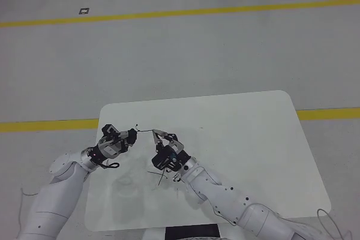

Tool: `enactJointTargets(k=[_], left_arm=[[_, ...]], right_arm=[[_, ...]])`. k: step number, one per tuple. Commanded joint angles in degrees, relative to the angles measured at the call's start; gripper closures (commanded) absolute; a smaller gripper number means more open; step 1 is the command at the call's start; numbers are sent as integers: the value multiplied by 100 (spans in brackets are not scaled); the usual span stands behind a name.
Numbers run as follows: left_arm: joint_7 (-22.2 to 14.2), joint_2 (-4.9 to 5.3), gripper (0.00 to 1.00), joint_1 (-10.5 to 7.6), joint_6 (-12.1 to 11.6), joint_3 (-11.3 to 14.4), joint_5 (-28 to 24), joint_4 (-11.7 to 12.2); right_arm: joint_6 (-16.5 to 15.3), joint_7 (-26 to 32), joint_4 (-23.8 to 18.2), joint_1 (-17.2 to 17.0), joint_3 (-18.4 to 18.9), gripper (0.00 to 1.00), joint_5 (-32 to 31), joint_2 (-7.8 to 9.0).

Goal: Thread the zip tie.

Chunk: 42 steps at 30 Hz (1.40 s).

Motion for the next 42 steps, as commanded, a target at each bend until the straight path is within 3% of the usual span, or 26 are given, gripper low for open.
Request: enactJointTargets(k=[1, 42], left_arm=[[0, 0, 100, 0, 0, 0, 0, 0], [0, 0, 100, 0, 0, 0, 0, 0]], right_arm=[[2, -5, -9, -16, 15, 100, 0, 9], [44, -35, -146, -175, 200, 100, 0, 128]])
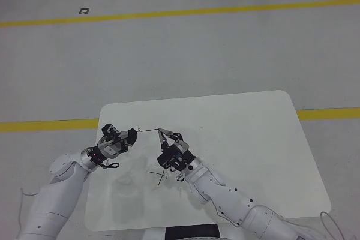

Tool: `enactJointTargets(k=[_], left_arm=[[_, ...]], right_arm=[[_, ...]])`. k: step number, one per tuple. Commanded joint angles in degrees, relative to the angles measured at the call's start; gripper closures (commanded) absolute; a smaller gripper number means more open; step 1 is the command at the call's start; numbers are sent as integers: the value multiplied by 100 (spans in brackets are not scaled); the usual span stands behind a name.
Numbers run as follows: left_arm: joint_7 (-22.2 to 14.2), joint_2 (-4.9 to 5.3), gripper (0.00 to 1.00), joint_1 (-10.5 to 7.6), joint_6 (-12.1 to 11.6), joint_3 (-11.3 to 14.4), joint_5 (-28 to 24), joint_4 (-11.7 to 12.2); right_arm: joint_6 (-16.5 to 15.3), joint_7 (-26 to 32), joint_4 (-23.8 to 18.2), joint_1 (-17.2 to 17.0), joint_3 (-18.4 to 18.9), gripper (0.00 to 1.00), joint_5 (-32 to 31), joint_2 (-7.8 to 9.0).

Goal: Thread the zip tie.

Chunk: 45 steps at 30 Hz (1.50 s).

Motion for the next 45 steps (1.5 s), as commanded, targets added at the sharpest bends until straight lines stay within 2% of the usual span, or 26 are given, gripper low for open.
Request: enactJointTargets(k=[1, 45], left_arm=[[0, 0, 100, 0, 0, 0, 0, 0], [0, 0, 100, 0, 0, 0, 0, 0]], right_arm=[[14, 10, 1, 7, -2, 100, 0, 8], [58, 41, -110, -123, 110, 100, 0, 158]])
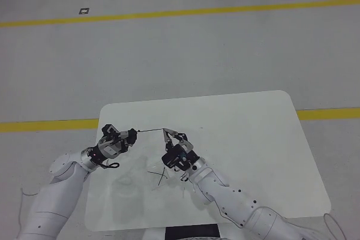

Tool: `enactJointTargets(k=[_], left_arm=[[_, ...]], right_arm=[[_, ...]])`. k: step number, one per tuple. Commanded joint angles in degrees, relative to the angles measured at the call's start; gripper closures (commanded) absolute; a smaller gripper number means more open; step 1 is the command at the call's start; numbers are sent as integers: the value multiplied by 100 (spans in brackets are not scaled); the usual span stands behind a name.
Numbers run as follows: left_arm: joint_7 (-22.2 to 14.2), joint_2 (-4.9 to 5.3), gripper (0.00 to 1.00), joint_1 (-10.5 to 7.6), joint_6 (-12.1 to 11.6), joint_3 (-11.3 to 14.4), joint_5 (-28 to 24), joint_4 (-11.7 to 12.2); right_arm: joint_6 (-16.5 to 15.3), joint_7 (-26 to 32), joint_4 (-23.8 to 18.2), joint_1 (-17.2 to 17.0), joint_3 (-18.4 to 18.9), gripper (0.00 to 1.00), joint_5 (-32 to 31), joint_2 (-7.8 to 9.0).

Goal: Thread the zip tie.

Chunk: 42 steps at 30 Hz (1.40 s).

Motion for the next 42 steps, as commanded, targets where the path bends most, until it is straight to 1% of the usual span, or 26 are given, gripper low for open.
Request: enactJointTargets(k=[1, 12, 16, 19, 21, 23, 25, 26, 27, 28, 39, 41, 42], left_arm=[[0, 0, 100, 0, 0, 0, 0, 0], [0, 0, 100, 0, 0, 0, 0, 0], [0, 0, 100, 0, 0, 0, 0, 0], [0, 0, 100, 0, 0, 0, 0, 0], [0, 0, 100, 0, 0, 0, 0, 0], [0, 0, 100, 0, 0, 0, 0, 0], [0, 0, 100, 0, 0, 0, 0, 0], [0, 0, 100, 0, 0, 0, 0, 0], [0, 0, 100, 0, 0, 0, 0, 0], [0, 0, 100, 0, 0, 0, 0, 0], [0, 0, 100, 0, 0, 0, 0, 0], [0, 0, 100, 0, 0, 0, 0, 0], [0, 0, 100, 0, 0, 0, 0, 0]], right_arm=[[-3, -5, -1, -10, 8, 100, 0, 3], [7, -28, -14, -59, 60, 100, 0, 23], [36, -46, -41, -127, 156, 100, 0, 54], [-5, -98, -125, -253, 308, 100, 0, 92], [-77, -144, -187, -354, 438, 100, 0, 129], [-243, -171, -255, -443, 547, 100, 24, 162], [-613, -142, -327, -523, 686, 100, 61, 214], [-926, -122, -382, -551, 725, 90, 150, 237], [-1483, -102, -434, -578, 793, 51, 388, 270], [-1483, -102, -434, -578, 793, 0, 388, 270], [-1483, -102, -434, -578, 793, 0, 388, 270], [-1490, -79, -452, -596, 850, 0, 456, 273], [-1544, -82, -476, -613, 897, 0, 508, 279]])
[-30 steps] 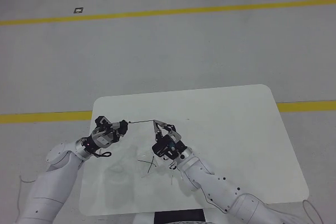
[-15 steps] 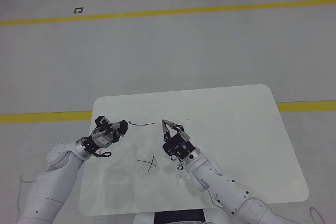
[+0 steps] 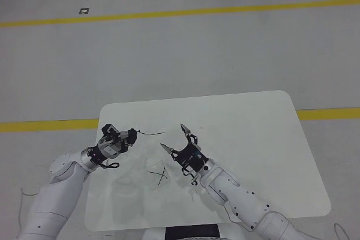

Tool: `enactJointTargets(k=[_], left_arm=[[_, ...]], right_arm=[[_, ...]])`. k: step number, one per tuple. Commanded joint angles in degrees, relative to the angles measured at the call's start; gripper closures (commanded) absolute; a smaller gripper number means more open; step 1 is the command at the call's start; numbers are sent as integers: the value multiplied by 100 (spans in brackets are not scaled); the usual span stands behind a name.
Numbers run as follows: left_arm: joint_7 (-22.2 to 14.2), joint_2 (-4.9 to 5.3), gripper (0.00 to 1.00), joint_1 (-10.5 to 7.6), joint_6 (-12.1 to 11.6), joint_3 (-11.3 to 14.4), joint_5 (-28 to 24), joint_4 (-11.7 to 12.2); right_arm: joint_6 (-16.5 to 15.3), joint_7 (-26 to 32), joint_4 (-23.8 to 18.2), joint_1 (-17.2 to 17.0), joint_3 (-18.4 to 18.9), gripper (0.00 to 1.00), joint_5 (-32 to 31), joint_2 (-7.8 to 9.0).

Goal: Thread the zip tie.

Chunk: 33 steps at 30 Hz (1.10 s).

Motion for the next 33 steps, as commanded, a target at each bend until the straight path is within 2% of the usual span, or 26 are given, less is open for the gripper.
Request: enactJointTargets(k=[1, 2, 5, 6, 10, 14, 25, 27, 33], left_arm=[[0, 0, 100, 0, 0, 0, 0, 0], [0, 0, 100, 0, 0, 0, 0, 0], [0, 0, 100, 0, 0, 0, 0, 0], [0, 0, 100, 0, 0, 0, 0, 0], [0, 0, 100, 0, 0, 0, 0, 0], [0, 0, 100, 0, 0, 0, 0, 0], [0, 0, 100, 0, 0, 0, 0, 0], [77, -10, 100, -1, -35, 19, -19, -97], [-197, 0, 100, 69, -252, -79, -34, -410]], right_arm=[[-197, -94, -80, -63, 124, 0, 328, 9], [-462, -230, -92, -108, 249, 0, 667, 23], [-1065, -409, -81, -177, 498, 0, 1172, 69], [-1411, -379, -74, -213, 585, 0, 1477, 87], [-2257, -250, -96, -267, 822, 0, 2222, 133], [-2257, -217, -277, -256, 623, 0, 2885, 196], [-2257, -217, -277, -256, 623, 0, 2885, 196], [-2257, -217, -277, -256, 623, 0, 2885, 196], [-2257, -217, -277, -256, 623, 0, 2885, 196]])
